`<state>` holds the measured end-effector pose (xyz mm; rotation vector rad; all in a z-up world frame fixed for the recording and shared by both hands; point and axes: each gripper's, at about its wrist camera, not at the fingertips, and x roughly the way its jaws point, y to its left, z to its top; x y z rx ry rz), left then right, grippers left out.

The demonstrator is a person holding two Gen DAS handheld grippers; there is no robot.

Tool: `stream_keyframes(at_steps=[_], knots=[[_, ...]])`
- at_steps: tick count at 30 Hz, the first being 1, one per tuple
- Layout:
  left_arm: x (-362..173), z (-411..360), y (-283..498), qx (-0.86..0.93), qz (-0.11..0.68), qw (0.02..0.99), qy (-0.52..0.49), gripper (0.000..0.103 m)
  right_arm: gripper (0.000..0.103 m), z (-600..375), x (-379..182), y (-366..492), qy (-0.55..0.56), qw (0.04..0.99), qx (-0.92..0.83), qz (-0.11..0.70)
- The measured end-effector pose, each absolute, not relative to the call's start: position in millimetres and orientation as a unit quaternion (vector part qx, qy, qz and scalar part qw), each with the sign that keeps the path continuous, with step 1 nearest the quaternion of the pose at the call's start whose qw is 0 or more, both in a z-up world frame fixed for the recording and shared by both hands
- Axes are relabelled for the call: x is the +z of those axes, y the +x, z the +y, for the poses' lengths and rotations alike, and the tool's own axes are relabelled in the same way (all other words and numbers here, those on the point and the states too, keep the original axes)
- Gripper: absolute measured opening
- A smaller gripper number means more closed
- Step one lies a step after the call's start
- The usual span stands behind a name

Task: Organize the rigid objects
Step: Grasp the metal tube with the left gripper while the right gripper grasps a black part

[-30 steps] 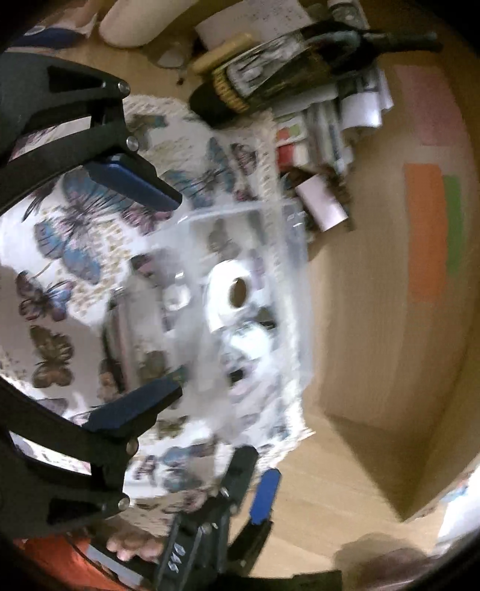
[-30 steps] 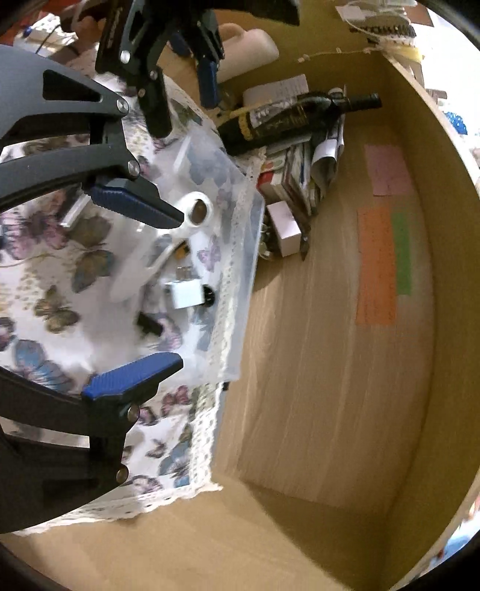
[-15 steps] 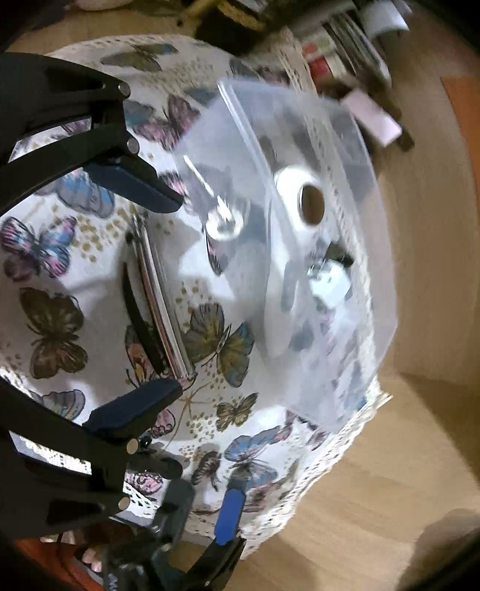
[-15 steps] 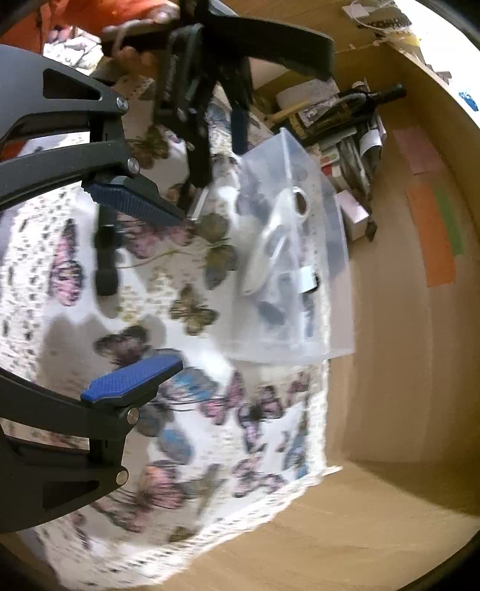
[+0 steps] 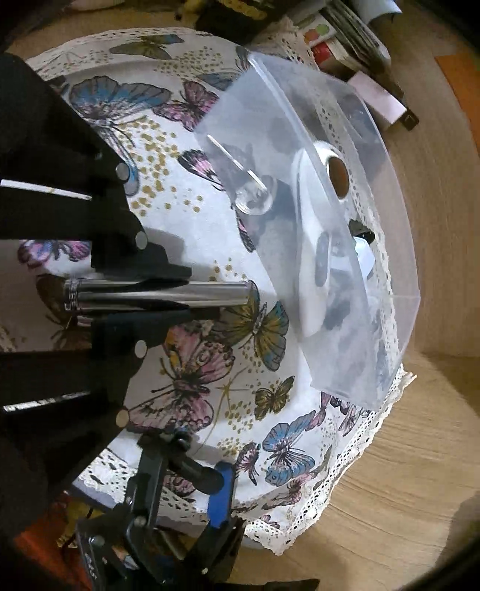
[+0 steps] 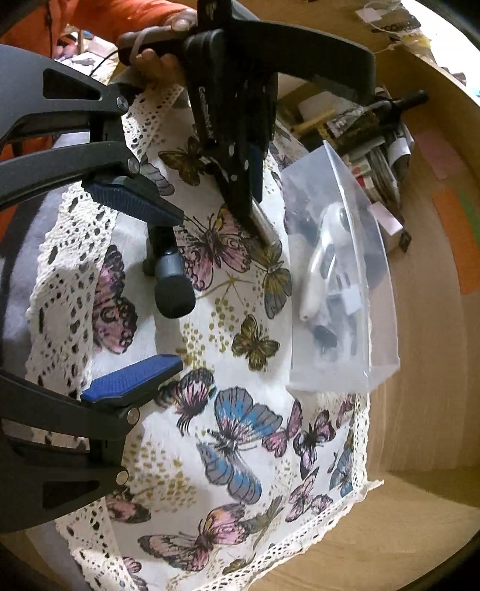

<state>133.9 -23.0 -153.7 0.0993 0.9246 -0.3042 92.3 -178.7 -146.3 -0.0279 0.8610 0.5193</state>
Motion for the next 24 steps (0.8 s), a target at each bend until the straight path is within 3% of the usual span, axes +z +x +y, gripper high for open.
stream_keyframes(at_steps=[5,8,24], knots=[[-151.4,-16.6,123.2,-0.130,0.436,0.890,0.027,0.015,0.034,-175.8,-144.4,98.1,-0.004,0.871,0.270,0.412],[-143.5,-7.7,115.5,-0.121,0.423,0.898,0.008,0.015,0.027,-175.4,-141.8,101.4,0.003,0.872,0.273,0.406],[-65.6,29.4,113.7,-0.089,0.323,0.941,-0.047,0.015,0.025,-183.4,-83.0,122.8,0.010,0.913,0.252,0.322]])
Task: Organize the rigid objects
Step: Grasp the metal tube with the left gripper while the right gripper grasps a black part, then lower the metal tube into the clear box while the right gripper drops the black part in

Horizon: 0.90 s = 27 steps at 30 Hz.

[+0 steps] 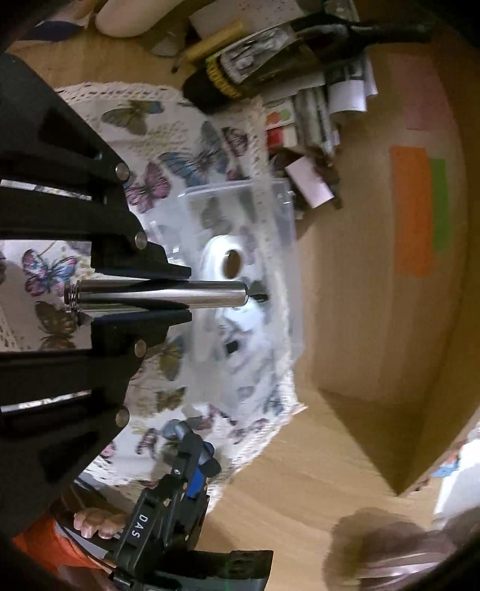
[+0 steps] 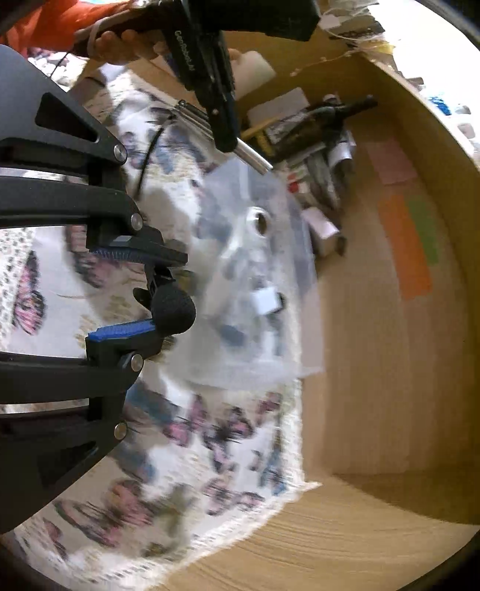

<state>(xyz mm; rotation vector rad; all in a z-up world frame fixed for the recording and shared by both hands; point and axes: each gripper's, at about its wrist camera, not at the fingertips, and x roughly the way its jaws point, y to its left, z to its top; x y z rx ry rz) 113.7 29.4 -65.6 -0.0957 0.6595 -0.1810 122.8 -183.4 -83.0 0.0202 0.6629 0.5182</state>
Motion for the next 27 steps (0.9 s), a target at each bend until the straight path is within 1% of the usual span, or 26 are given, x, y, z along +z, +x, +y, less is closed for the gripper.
stream_keyframes(at_steps=[8,15,21,27], knots=[[-25.0,42.8,132.3,-0.069,0.283,0.956,-0.042,0.015,0.025,-179.5,-45.1,153.0,0.003,0.930,0.248,0.271],[-4.9,56.4,158.7,-0.034,0.264,0.963,-0.034,0.015,0.025,-165.1,-30.3,183.2,-0.009,0.933,0.253,0.256],[-16.4,72.5,189.8,-0.012,0.279,0.959,-0.052,0.015,0.025,-146.5,-37.0,208.0,-0.024,0.924,0.266,0.274],[-53.9,79.3,220.0,-0.013,0.335,0.940,-0.060,0.015,0.025,-130.1,-68.7,232.7,-0.036,0.904,0.273,0.326]])
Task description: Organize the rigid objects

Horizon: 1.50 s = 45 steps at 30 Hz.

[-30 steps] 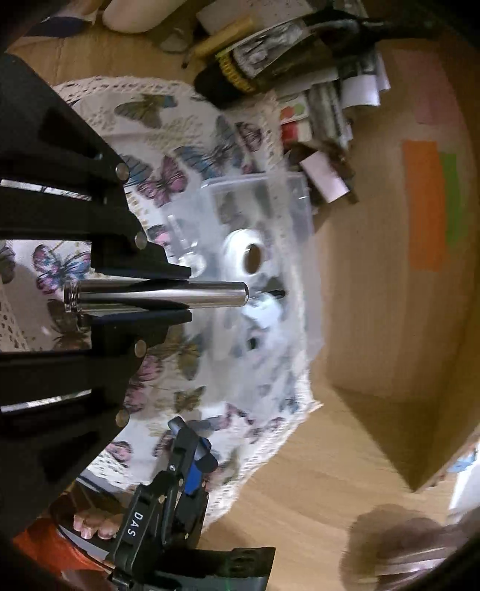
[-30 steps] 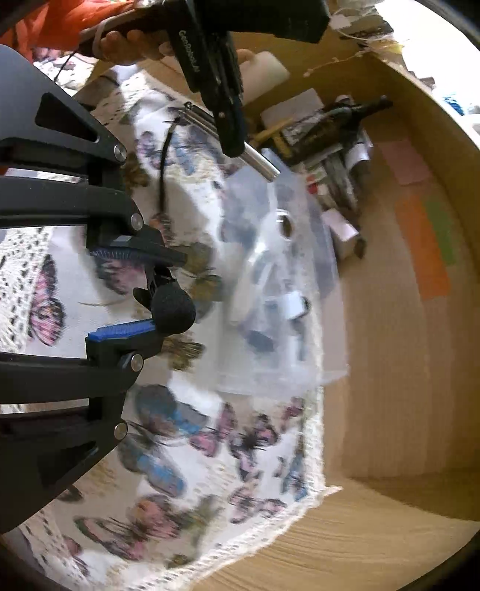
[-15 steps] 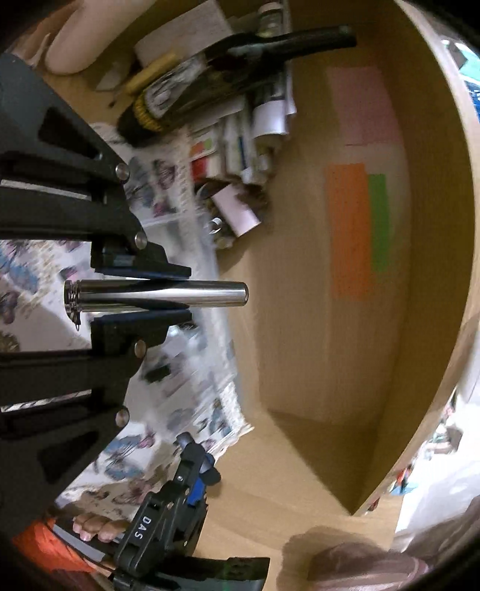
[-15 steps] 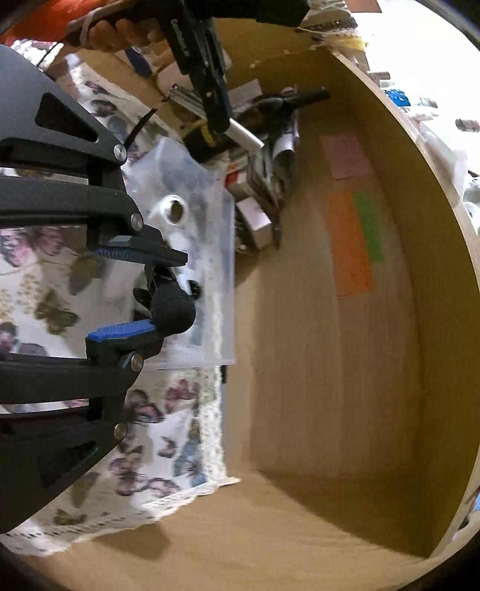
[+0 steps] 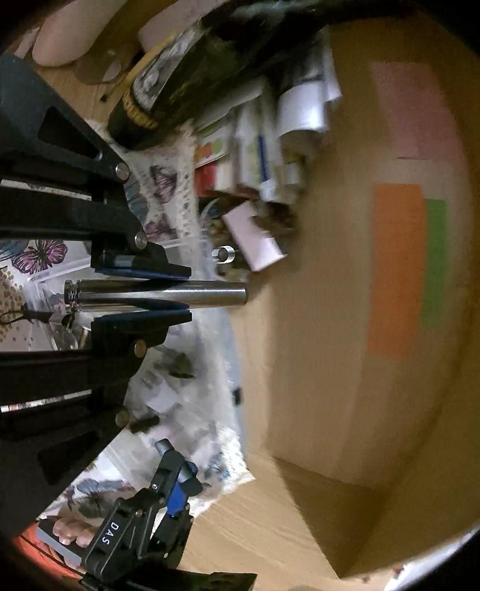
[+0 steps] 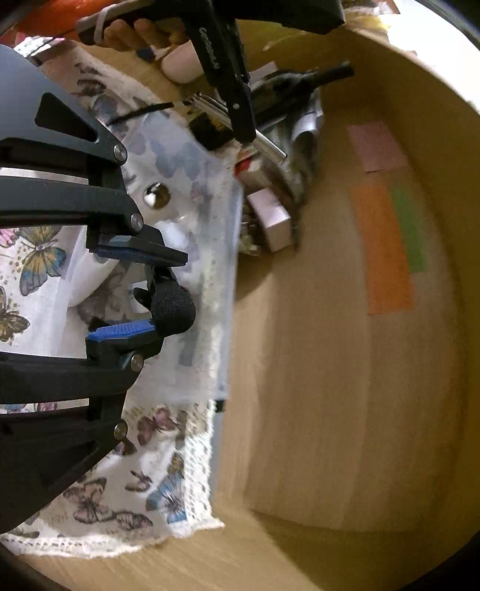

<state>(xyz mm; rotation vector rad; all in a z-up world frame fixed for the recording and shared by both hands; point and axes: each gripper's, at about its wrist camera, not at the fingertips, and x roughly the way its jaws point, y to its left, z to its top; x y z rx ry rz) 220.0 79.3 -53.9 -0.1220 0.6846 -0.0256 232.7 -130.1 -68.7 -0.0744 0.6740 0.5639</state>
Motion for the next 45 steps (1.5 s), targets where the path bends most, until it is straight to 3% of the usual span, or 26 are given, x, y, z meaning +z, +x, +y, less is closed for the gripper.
stream_keyframes(at_steps=[7,15,24,27,29,32,39,43,45], knots=[[-91.1,68.1,233.0,-0.018,0.379,0.924,-0.044,0.015,0.025,-120.0,-97.2,249.4,-0.042,0.881,0.280,0.379],[-95.5,63.9,232.8,-0.020,0.386,0.921,-0.045,0.015,0.026,-115.3,-102.7,252.2,-0.054,0.880,0.275,0.385],[-71.9,60.9,210.6,-0.014,0.358,0.933,-0.039,0.015,0.053,-120.9,-84.7,238.5,-0.063,0.899,0.261,0.347],[-59.8,58.3,195.2,-0.008,0.337,0.941,-0.036,0.026,0.057,-126.3,-71.8,226.8,-0.061,0.906,0.263,0.327],[-51.4,55.7,183.2,-0.002,0.319,0.947,-0.032,0.039,0.062,-131.3,-62.3,217.3,-0.058,0.911,0.262,0.314],[-37.2,49.1,160.0,0.001,0.287,0.957,-0.027,0.049,0.074,-139.6,-47.8,199.8,-0.049,0.921,0.260,0.285],[-11.2,29.3,101.9,0.006,0.211,0.977,-0.014,0.073,0.085,-157.6,-17.3,146.0,-0.042,0.943,0.254,0.213],[1.0,20.2,69.3,0.012,0.169,0.985,-0.018,0.096,0.096,-168.0,-4.0,115.5,-0.030,0.949,0.258,0.179],[5.6,17.7,56.6,0.014,0.154,0.988,-0.021,0.099,0.101,-172.2,1.6,101.8,-0.024,0.952,0.257,0.162]])
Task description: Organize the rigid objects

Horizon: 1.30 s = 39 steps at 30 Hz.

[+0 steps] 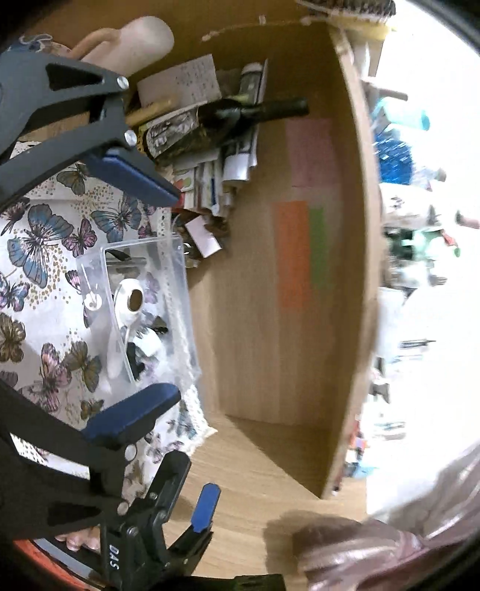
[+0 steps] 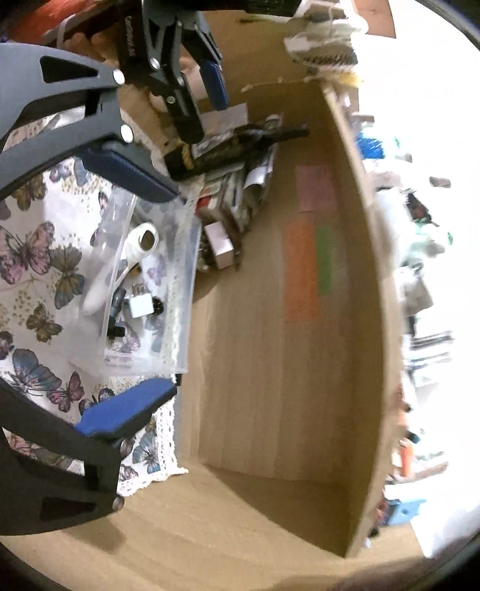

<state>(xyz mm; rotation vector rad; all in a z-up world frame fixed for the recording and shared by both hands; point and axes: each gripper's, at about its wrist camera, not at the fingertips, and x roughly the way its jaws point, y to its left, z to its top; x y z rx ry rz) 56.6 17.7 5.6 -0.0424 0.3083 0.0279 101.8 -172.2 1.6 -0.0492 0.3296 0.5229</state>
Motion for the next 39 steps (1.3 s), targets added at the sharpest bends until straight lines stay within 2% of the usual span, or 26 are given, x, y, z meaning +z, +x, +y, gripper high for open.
stream_keyframes(at_steps=[9,39], knots=[[13.1,8.5,29.9,0.011,0.129,0.991,-0.025,0.102,0.103,-183.1,11.9,69.1,-0.007,0.959,0.257,0.121],[14.7,11.6,30.5,0.013,0.123,0.992,-0.028,0.102,0.103,-186.4,11.6,64.1,0.005,0.959,0.258,0.119]])
